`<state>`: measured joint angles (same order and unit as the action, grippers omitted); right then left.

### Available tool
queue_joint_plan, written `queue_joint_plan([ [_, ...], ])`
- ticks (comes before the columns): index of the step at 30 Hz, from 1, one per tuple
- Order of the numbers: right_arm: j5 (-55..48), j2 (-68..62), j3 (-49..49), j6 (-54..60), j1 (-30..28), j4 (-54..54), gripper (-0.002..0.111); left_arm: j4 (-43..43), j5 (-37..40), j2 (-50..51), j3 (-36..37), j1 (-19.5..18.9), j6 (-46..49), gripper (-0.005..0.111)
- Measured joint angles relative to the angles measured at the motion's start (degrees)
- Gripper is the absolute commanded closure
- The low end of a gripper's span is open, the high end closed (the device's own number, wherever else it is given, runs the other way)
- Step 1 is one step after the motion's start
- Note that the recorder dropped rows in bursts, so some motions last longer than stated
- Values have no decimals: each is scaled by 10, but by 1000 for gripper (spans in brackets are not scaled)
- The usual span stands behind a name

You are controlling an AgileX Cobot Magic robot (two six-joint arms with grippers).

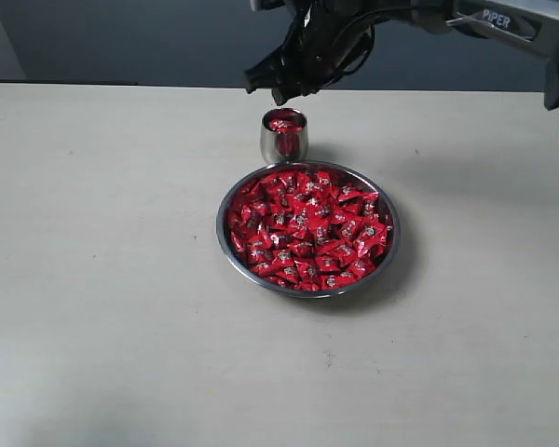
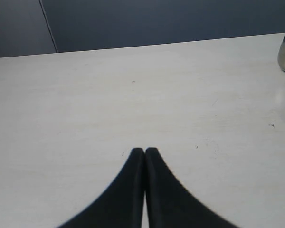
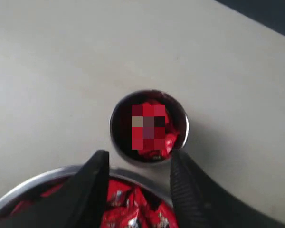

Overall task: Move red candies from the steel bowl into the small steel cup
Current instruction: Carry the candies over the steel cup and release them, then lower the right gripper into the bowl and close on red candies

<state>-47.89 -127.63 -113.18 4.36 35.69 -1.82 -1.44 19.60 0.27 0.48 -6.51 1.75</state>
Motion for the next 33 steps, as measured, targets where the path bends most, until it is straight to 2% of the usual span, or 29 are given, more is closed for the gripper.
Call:
queue_joint_plan([
  [9, -111, 11, 5, 1, 6, -9, 67, 0, 0, 0, 0, 0, 0, 106],
  [22, -84, 18, 113, 22, 91, -7, 67, 0, 0, 0, 0, 0, 0, 106],
  [27, -85, 24, 152, 22, 99, -2, 67, 0, 0, 0, 0, 0, 0, 106],
  [33, -53, 88, 246, 20, 100, 13, 67, 0, 0, 0, 0, 0, 0, 106],
])
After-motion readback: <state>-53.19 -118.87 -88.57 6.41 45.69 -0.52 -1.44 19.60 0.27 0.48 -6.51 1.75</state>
